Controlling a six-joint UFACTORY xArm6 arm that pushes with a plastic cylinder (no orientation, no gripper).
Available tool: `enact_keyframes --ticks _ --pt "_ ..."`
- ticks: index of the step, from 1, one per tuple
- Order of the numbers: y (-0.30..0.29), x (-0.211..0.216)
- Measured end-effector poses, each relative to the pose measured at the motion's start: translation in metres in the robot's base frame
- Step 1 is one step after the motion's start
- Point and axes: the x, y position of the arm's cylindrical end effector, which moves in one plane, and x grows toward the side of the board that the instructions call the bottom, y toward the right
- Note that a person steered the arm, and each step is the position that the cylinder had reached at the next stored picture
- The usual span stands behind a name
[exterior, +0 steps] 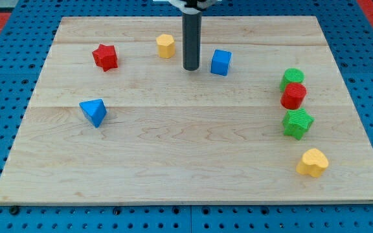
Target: Place the cube above the green circle
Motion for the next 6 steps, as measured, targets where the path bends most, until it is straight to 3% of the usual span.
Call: enact_keyframes --ticks 3,4,6 --pt "0.131 0.006" --pt "0.135 -0.016" --pt "0.164 -0.017"
